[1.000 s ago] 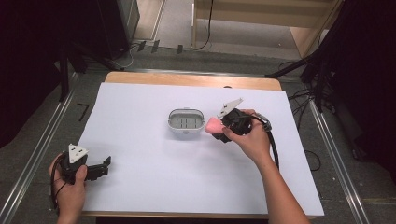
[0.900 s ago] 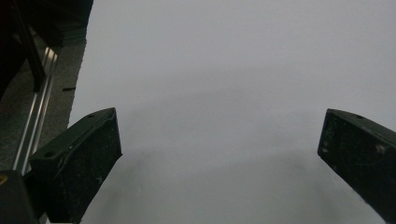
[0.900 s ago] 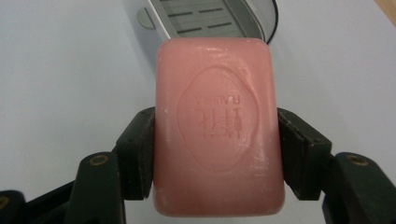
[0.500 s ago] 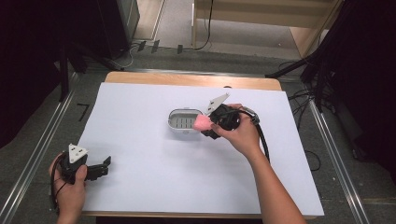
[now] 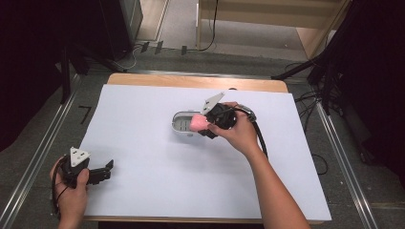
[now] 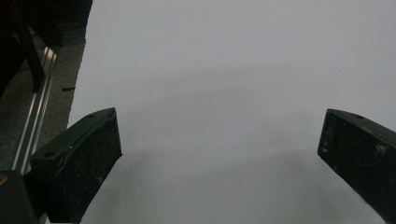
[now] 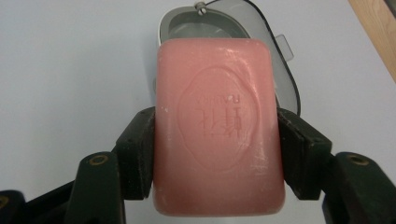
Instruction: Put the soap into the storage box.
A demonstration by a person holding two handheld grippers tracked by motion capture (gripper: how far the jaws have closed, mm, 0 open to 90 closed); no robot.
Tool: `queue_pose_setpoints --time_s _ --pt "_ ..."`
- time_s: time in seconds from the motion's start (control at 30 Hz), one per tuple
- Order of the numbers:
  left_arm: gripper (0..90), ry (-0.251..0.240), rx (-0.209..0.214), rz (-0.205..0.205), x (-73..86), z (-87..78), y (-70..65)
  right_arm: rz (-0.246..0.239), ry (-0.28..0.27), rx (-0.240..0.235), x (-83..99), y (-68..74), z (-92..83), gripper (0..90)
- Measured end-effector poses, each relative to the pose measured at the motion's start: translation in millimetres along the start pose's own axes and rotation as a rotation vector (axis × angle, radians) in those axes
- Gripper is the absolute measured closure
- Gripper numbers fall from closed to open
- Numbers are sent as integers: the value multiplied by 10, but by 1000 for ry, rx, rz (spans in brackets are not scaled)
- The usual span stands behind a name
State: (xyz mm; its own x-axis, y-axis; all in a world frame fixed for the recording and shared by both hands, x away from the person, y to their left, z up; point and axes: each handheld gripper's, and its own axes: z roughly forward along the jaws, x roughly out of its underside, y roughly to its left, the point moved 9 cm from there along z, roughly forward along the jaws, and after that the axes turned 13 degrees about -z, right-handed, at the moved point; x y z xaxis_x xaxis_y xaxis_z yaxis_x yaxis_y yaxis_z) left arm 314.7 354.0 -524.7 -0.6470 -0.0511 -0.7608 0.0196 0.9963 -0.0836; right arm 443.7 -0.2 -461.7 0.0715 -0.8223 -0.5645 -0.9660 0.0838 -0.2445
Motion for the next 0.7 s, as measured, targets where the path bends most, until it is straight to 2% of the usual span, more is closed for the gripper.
queue_pose_setpoints --time_s 0.1,0.4,0.7 --pt "0 0 1 -1 0 0 0 -32 -13 -8 -70 -31 44 385" --pt "0 0 3 -4 0 -1 -2 -77 -20 -31 -180 -74 138 385" --pt "0 -1 4 -8 0 -1 -1 -100 -30 -51 -260 -148 231 385"
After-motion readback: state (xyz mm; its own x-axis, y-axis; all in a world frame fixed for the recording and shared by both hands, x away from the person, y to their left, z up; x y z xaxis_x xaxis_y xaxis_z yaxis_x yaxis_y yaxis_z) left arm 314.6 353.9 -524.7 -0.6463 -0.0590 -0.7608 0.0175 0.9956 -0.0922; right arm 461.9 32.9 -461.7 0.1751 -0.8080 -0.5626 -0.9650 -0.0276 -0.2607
